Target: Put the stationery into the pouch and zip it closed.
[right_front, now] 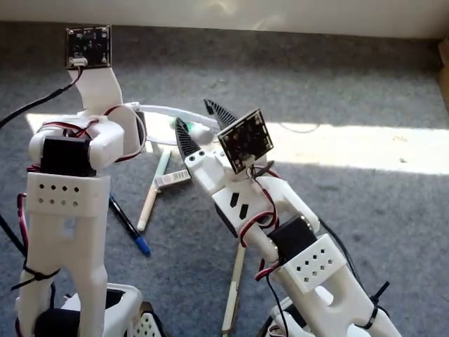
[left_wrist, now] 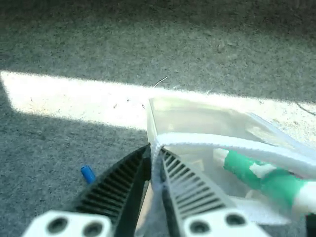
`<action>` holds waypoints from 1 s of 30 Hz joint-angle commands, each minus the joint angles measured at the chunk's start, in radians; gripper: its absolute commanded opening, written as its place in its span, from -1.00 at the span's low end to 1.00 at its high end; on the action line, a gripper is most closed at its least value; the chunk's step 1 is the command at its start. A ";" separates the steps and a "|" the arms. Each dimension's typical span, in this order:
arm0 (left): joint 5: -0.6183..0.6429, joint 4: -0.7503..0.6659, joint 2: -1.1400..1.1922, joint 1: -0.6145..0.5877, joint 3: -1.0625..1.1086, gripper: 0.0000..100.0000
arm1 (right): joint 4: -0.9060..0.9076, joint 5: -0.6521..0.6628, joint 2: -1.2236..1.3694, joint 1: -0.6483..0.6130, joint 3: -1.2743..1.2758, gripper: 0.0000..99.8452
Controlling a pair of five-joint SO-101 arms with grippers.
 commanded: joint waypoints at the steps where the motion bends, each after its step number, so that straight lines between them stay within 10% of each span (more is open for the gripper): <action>1: -0.008 -0.012 -0.001 -0.033 0.004 -0.97 | 0.004 0.009 -0.036 -0.007 -0.033 -0.51; 23: -0.005 -0.012 -0.008 -0.189 -0.019 -0.97 | 0.291 -0.046 -0.004 0.031 -0.232 -0.52; 30: -0.005 -0.012 -0.008 -0.191 -0.013 -0.97 | 0.641 -0.048 0.147 0.045 -0.453 -0.70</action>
